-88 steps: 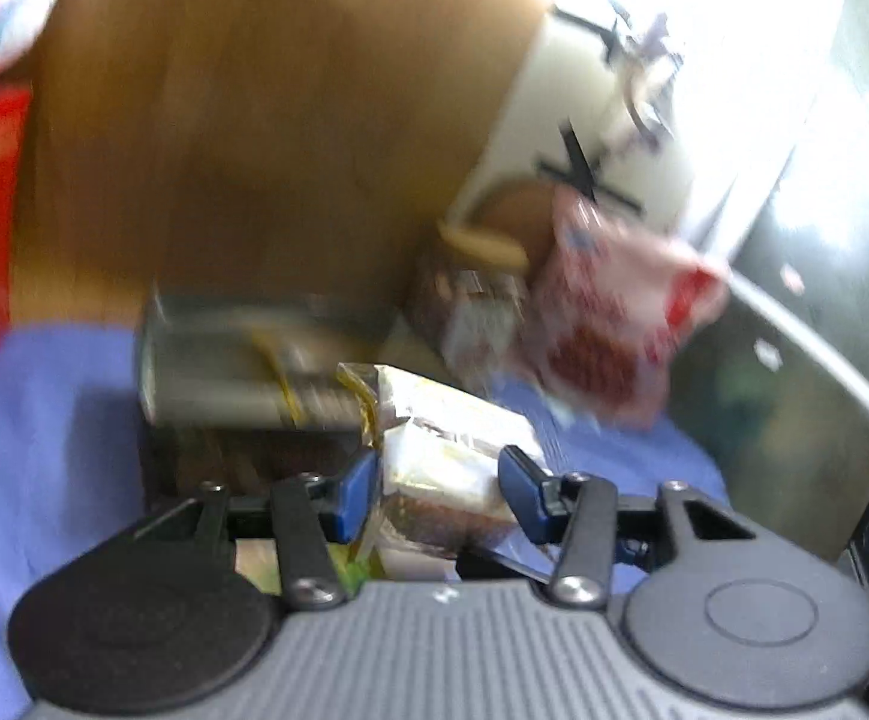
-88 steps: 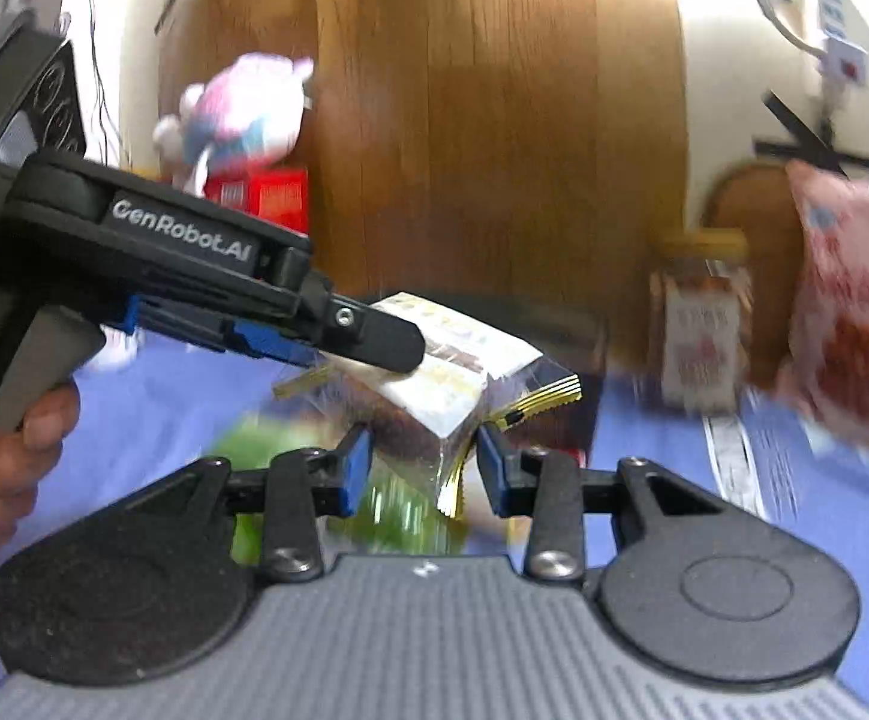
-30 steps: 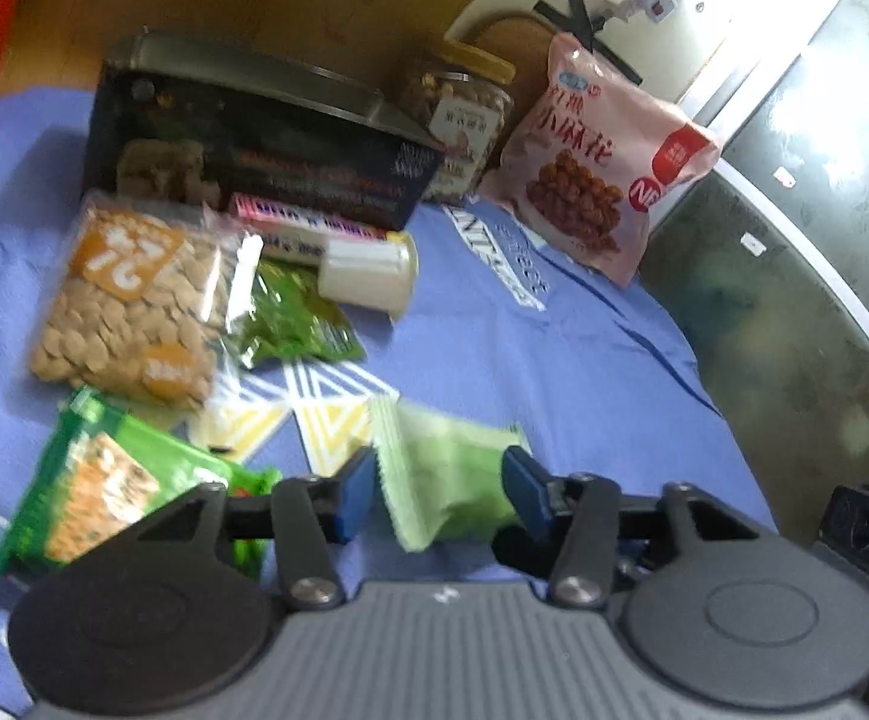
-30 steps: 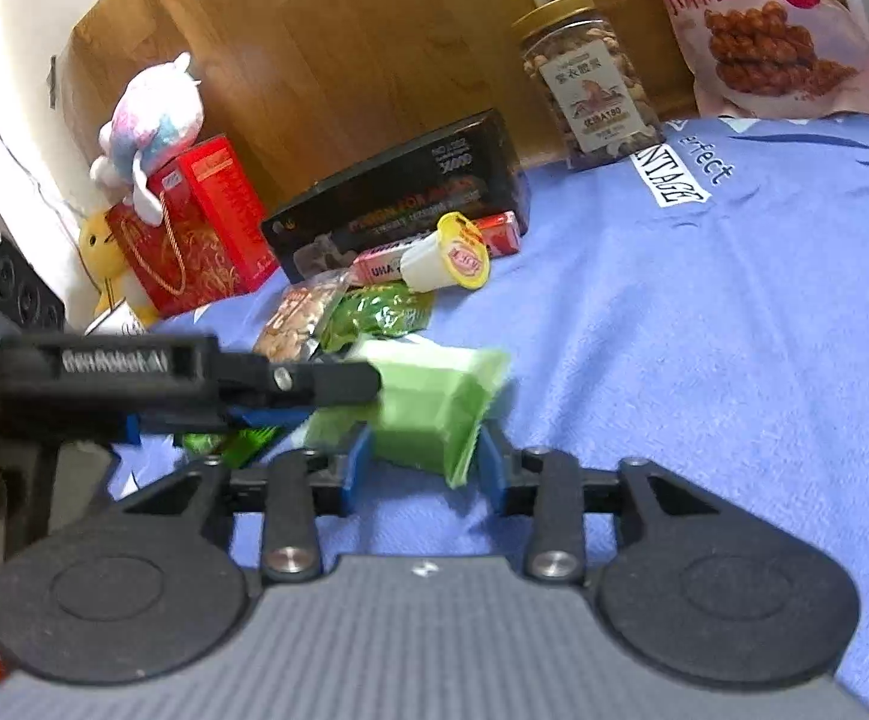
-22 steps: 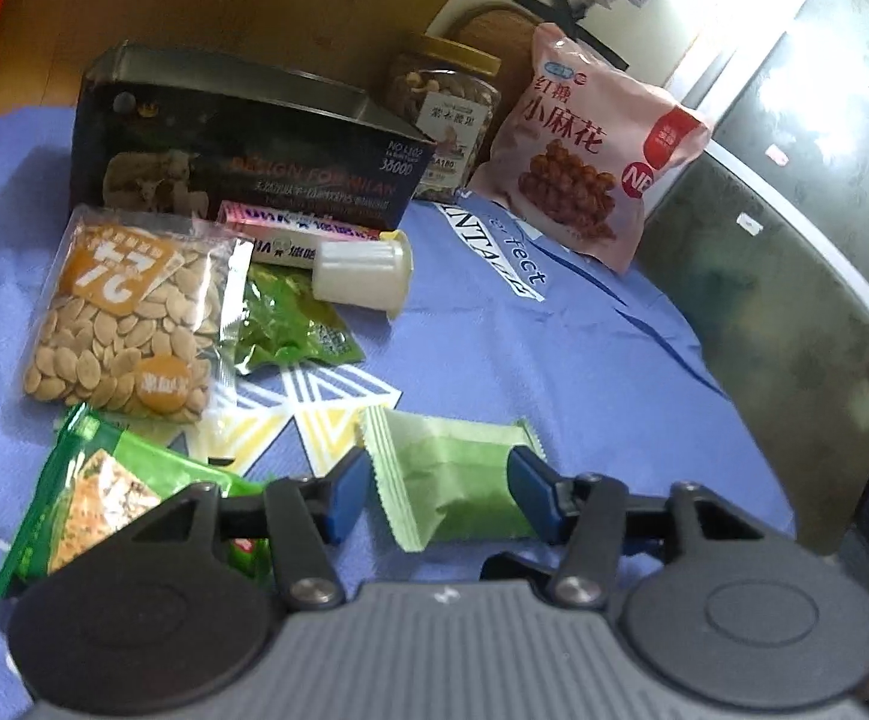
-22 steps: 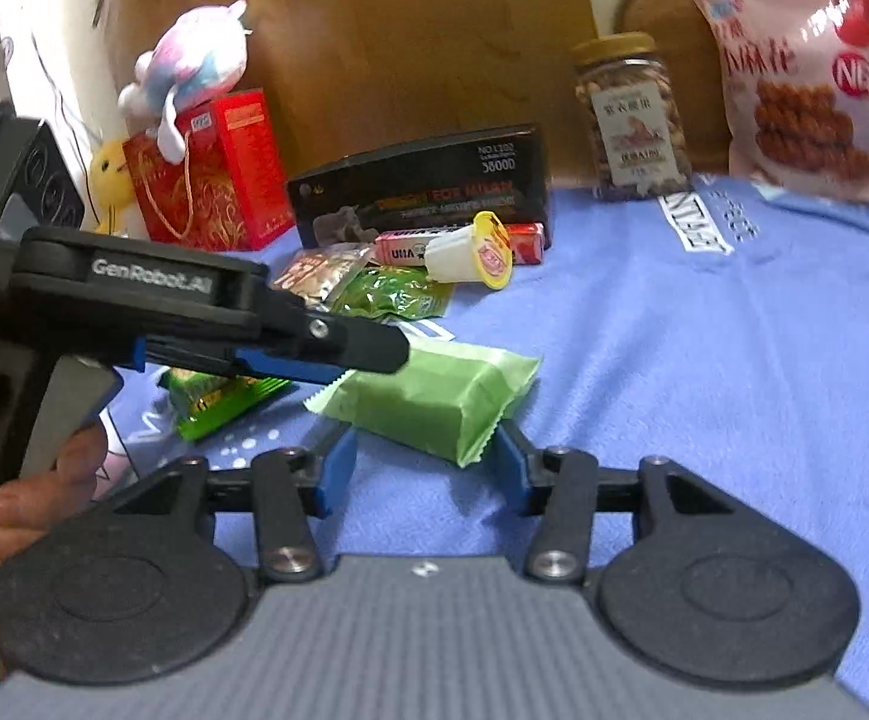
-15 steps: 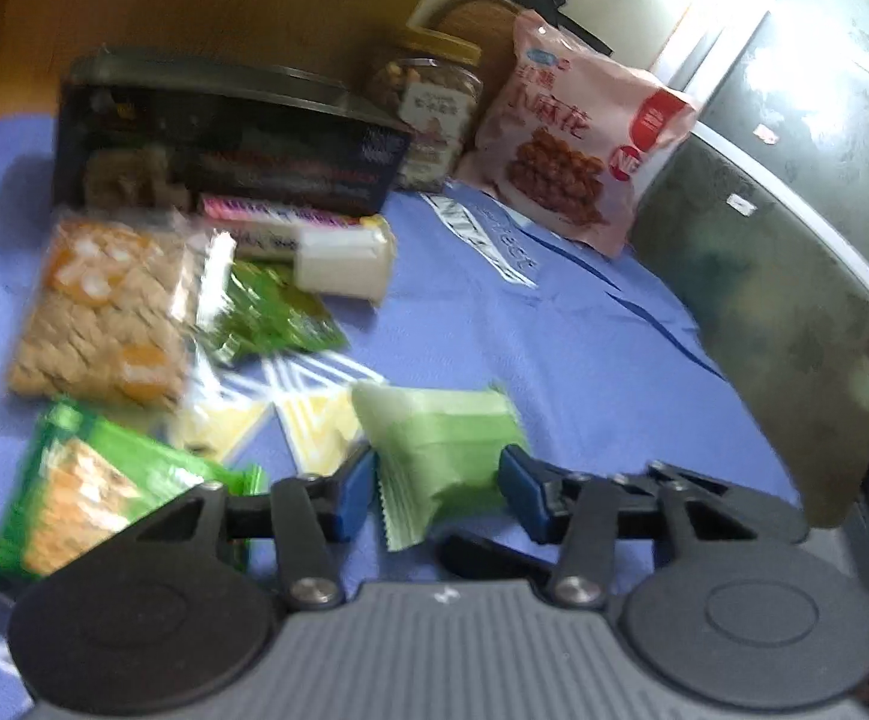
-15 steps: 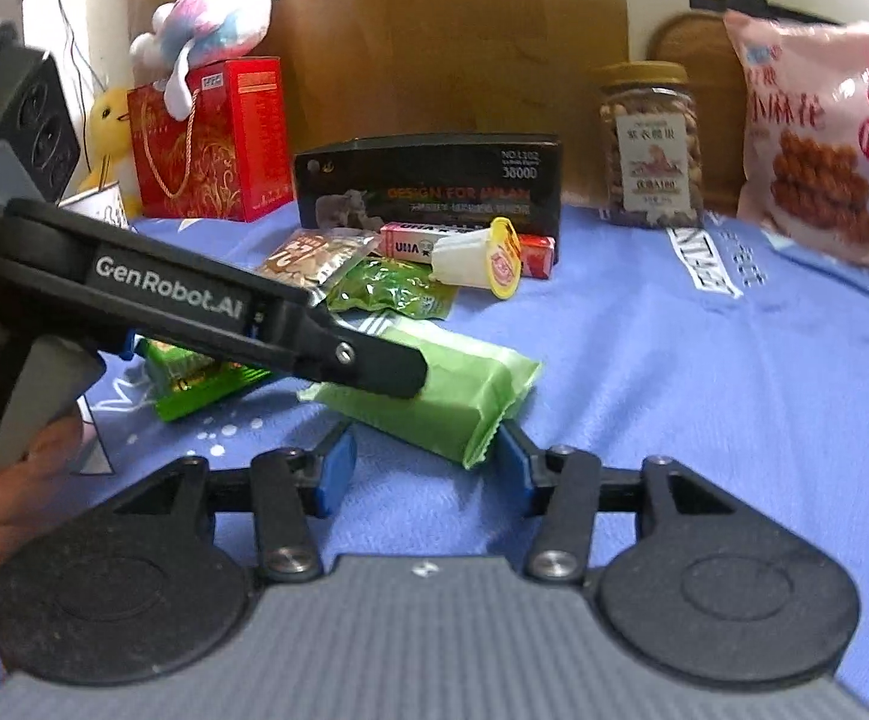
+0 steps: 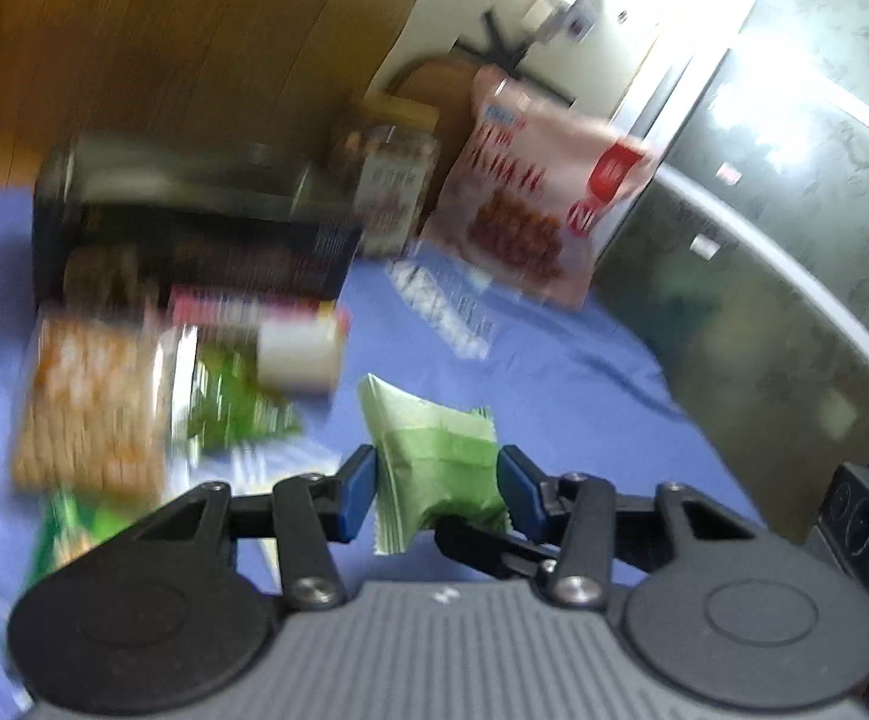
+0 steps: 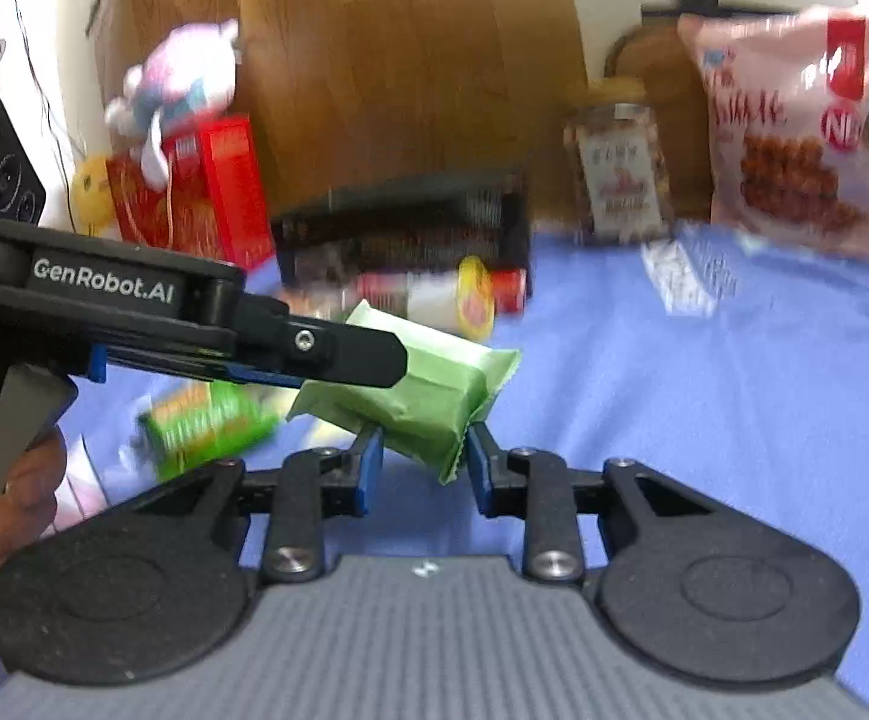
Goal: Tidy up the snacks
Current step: 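Carry the green cake into the tin box and release it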
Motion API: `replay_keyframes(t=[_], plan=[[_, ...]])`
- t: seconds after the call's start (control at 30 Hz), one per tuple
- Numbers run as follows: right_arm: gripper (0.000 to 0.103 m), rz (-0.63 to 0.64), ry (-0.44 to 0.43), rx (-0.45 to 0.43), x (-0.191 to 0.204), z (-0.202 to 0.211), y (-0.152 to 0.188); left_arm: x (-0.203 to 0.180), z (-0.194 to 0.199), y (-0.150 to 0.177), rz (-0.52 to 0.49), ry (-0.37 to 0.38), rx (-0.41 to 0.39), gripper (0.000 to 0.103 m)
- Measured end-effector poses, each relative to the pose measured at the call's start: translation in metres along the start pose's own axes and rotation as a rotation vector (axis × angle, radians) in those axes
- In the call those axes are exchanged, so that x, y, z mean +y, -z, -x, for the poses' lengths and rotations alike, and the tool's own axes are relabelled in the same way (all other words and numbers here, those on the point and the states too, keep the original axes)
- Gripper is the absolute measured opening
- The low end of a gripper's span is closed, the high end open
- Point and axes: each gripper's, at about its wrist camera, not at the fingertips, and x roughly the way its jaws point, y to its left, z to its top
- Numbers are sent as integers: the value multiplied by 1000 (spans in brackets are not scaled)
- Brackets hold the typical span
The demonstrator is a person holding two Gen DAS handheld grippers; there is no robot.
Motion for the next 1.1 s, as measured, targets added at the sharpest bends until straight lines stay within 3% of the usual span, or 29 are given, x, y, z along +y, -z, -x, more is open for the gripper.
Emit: replay_keyframes(t=[0.2,0.33,0.43,0.53,0.63,0.73,0.93,1.07,1.1], plan=[[33,93,-13,-105,-6,-35,-67,1,3,-74,-69,-54,-102,44],[34,129,-25,-97,-17,-87,-106,24,-19,-118,-38,-113,-135,44],[47,93,-2,-63,-33,-125,-117,51,-55,-134,-7,-149,-92,49],[49,9,23,-48,-53,-125,-104,71,-77,-134,18,-211,-47,48],[49,-122,-47,-35,-84,-106,-77,78,-54,-121,35,-155,-123,49],[49,-227,-69,44,-107,-107,-58,83,-28,-105,60,-129,-150,49],[49,-281,-85,113,-108,-128,-46,93,-31,-82,107,-159,-43,49],[49,-337,-96,154,-104,-149,-42,100,-56,-73,125,-233,50,66],[49,-358,-108,165,-105,-153,-41,102,-63,-69,131,-252,72,66]])
